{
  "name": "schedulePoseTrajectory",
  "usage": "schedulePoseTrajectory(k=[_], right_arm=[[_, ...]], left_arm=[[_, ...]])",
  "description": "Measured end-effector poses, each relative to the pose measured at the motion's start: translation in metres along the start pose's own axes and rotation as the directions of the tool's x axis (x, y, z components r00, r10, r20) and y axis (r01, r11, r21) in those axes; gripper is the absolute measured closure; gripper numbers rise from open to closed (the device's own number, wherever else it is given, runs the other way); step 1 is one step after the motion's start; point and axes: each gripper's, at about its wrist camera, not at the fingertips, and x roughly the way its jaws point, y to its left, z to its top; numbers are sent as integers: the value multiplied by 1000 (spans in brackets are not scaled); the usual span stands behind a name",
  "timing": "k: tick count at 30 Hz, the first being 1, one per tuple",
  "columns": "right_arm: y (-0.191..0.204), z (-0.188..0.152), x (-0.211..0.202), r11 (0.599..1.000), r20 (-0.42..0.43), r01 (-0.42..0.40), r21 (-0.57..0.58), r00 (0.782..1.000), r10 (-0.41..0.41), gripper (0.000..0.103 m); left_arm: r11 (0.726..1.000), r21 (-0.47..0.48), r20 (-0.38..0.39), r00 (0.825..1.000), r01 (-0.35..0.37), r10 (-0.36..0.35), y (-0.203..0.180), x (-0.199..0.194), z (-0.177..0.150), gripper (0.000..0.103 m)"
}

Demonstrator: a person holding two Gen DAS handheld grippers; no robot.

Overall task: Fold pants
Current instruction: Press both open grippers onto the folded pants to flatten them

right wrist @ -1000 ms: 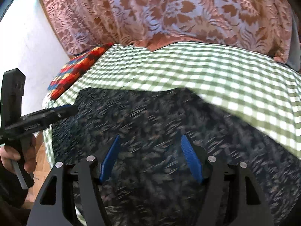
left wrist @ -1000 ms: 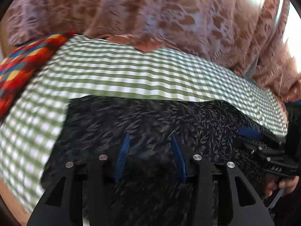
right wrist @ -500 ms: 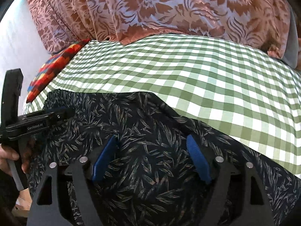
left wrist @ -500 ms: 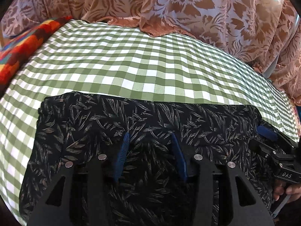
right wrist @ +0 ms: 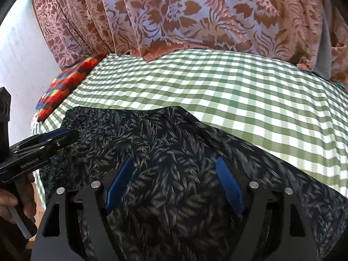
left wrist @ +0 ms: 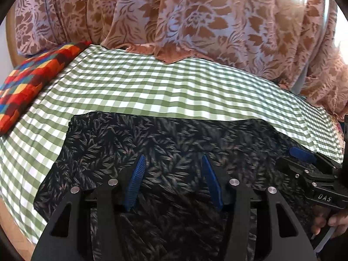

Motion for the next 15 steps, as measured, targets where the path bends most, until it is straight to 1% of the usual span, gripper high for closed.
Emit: schedulePoseTrajectory(k=[2,6,8,10,15], right_arm=[[-6,-4,-13,1000,12,5,15,1000,-5,25],[-25,-12,-35,998,28,37,56,999,-39,26],[-36,-17,-44,995,30,60,79,998,-63,30],[-51,-24,-55,991,30,84,108,996,-88,31],[-95,-43,-83,966,24,170,192,984,-178,32]], left_arm=[[1000,5,7,1000,6,-6,-4,-4,-1,42],[999,22,13,1000,25,-25,-16,-8,-3,42],[999,28,11,999,32,-33,-20,-8,-4,42],[998,39,7,999,43,-43,-26,-7,-5,42],[994,83,-3,998,69,-69,-46,-4,-7,42]])
